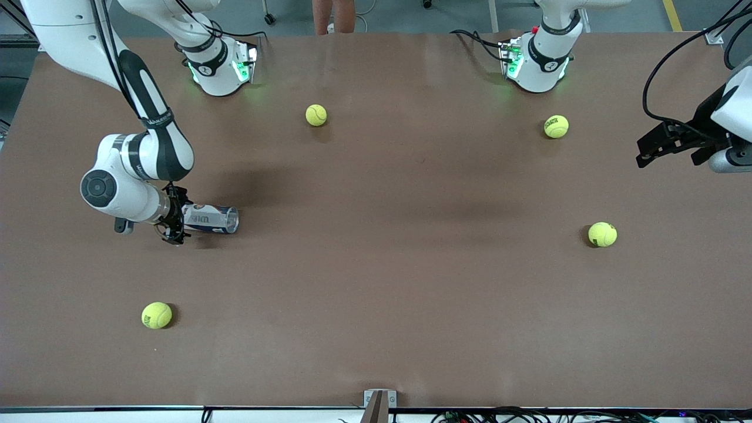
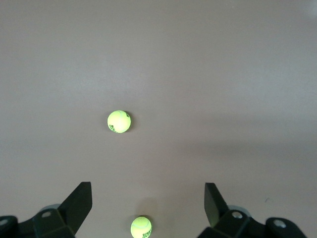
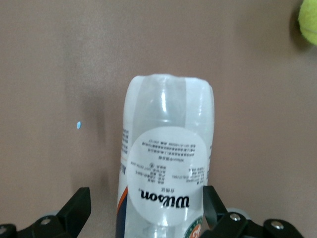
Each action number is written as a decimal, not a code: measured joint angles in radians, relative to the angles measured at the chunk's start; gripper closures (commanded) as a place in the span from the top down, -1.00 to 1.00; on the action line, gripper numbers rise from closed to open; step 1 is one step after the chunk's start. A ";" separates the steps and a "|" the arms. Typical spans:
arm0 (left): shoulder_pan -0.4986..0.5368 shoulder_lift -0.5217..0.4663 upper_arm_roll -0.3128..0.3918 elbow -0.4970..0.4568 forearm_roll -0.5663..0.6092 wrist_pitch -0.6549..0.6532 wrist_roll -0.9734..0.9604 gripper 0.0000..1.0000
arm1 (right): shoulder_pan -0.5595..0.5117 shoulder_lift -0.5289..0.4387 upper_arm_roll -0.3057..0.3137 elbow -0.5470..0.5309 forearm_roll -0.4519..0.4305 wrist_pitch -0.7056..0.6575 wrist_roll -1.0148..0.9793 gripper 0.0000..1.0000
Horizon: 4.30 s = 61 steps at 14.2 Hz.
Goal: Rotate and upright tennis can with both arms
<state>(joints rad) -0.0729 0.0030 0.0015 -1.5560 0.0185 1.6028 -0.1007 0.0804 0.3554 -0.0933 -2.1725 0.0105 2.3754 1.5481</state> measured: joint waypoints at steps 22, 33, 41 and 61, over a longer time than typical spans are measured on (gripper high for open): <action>0.001 0.000 0.001 0.000 0.000 0.000 0.000 1.00 | 0.024 0.037 0.017 0.012 -0.013 -0.019 -0.012 0.32; 0.003 0.000 0.002 0.000 0.000 0.000 0.001 1.00 | 0.208 0.037 0.094 0.181 0.069 -0.146 0.170 0.32; 0.003 0.000 0.003 0.000 0.000 0.000 0.001 1.00 | 0.438 0.052 0.096 0.368 0.114 -0.156 0.421 0.32; 0.003 0.000 0.003 0.000 0.000 0.000 0.001 1.00 | 0.711 0.456 0.086 0.860 0.104 -0.274 0.634 0.34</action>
<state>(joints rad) -0.0695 0.0030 0.0042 -1.5560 0.0185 1.6028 -0.0998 0.7916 0.8119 -0.0071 -1.3125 0.1150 2.1014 2.1817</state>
